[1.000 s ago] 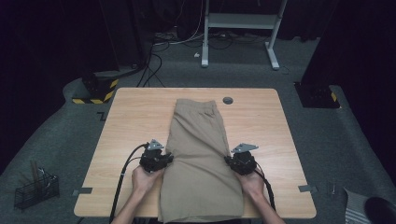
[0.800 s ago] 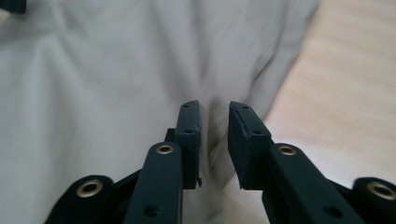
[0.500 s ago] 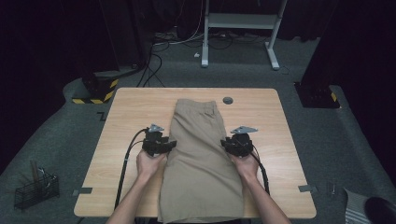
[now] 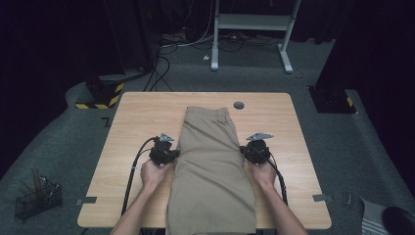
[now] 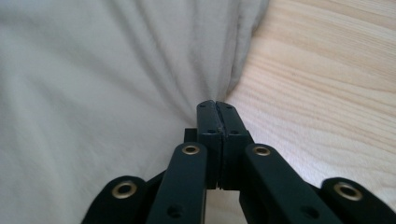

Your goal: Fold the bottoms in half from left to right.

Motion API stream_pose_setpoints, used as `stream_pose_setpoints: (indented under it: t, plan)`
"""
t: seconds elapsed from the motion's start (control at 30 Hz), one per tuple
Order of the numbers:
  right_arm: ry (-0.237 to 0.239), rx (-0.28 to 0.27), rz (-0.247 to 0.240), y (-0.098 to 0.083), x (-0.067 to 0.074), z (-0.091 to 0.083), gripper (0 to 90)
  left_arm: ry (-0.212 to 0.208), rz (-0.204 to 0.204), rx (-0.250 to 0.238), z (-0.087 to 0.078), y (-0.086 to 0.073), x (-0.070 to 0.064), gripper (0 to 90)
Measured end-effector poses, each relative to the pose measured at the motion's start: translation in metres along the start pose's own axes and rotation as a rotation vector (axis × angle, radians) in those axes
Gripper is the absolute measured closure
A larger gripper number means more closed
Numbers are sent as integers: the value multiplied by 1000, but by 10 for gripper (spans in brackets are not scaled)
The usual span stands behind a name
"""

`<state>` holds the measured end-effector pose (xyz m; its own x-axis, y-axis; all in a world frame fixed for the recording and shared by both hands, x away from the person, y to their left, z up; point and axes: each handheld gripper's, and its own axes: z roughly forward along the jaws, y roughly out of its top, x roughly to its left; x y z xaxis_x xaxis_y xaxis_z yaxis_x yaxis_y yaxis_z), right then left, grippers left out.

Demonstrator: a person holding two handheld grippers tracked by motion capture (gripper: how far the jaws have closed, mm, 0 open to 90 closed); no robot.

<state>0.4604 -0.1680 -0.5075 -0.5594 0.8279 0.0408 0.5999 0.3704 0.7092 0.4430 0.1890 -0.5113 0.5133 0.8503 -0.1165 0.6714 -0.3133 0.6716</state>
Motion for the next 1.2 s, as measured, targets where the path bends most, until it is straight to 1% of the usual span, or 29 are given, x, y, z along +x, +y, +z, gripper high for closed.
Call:
stream_pose_setpoints:
  t: [0.03, 0.07, 0.1, 0.13, 0.17, 0.23, 0.3, 0.33, 0.37, 0.4, 0.43, 0.47, 0.5, 0.57, 0.6, 0.63, 0.67, 0.73, 0.77, 0.8, 0.83, 0.9, 0.93, 1.0, 1.03, 1.07, 1.13, 1.17, 1.2]
  plan:
    - [-24, 11, -24, -1, 3, 0, 838, 2, 2, -13, 0, 1, 0, 880]
    - [-29, 9, -27, -1, 4, 0, 775, -1, -9, -31, 0, 3, 0, 797]
    - [-23, -12, -8, 0, 3, -1, 733, -1, -13, -41, 0, 5, 0, 722]
    - [-16, -26, 4, 2, 3, -1, 700, -1, -30, -70, 0, 8, 0, 668]
    - [-11, -44, 20, 7, 3, -2, 682, -3, -36, -83, 0, 10, 0, 622]
    - [-11, -66, 18, 15, 5, 0, 657, -1, -54, -86, 5, 18, 2, 569]
    - [-14, -70, 25, 23, 8, 6, 646, -5, -83, -93, 11, 21, 4, 571]
    - [-9, -57, 33, 25, 8, 11, 656, -8, -91, -74, 15, 22, 5, 591]
    - [-10, -42, 34, 27, 9, 16, 699, -7, -89, -55, 20, 22, 6, 625]
    - [-6, -23, 34, 27, 9, 21, 769, 1, -81, -43, 23, 21, 6, 679]
    - [-5, -13, 28, 27, 8, 24, 846, 6, -68, -47, 23, 19, 6, 734]
    - [-11, 0, 22, 25, 8, 26, 893, -3, -62, -40, 22, 18, 6, 806]
    - [-19, 2, 17, 22, 6, 26, 899, -9, -53, -31, 20, 16, 5, 858]
    - [-23, 9, 16, 14, 2, 20, 900, -41, -42, -17, 14, 9, 1, 882]
    - [-10, 13, 10, 10, 1, 16, 900, -54, -20, -10, 10, 5, -4, 885]
    - [-2, 19, 3, 3, 2, 11, 900, -58, 13, -6, 6, 0, -11, 886]
    - [4, 25, -17, -3, 6, 6, 900, -68, 27, 2, 1, -5, -17, 887]
    - [11, 35, -66, -14, 14, -4, 898, -97, 44, 26, -5, -10, -22, 881]
    - [20, 42, -78, -18, 17, -11, 892, -98, 48, 23, -7, -10, -23, 866]
    - [17, 34, -79, -19, 18, -15, 842, -91, 41, 4, -9, -8, -23, 800]
    - [15, 19, -69, -17, 18, -19, 800, -90, 19, -22, -9, -4, -21, 726]
    - [37, -11, -34, -10, 16, -21, 697, -81, -15, -77, -7, 7, -17, 596]
    - [37, -28, -21, -2, 16, -18, 655, -76, -21, -87, -5, 11, -17, 545]
    - [30, -34, -18, 4, 16, -11, 653, -62, -40, -95, 3, 17, -14, 523]
    - [30, -29, -12, 8, 16, -4, 670, -56, -50, -83, 8, 20, -12, 531]
    - [32, -19, -4, 10, 15, 4, 728, -51, -53, -75, 13, 21, -12, 568]
    - [28, -6, -11, 9, 15, 14, 873, -52, -52, -57, 18, 19, -11, 705]
    - [30, 2, -12, 7, 14, 16, 893, -49, -40, -37, 20, 16, -10, 764]
    - [36, 8, -14, 4, 14, 17, 897, -51, -42, -45, 20, 11, -12, 841]
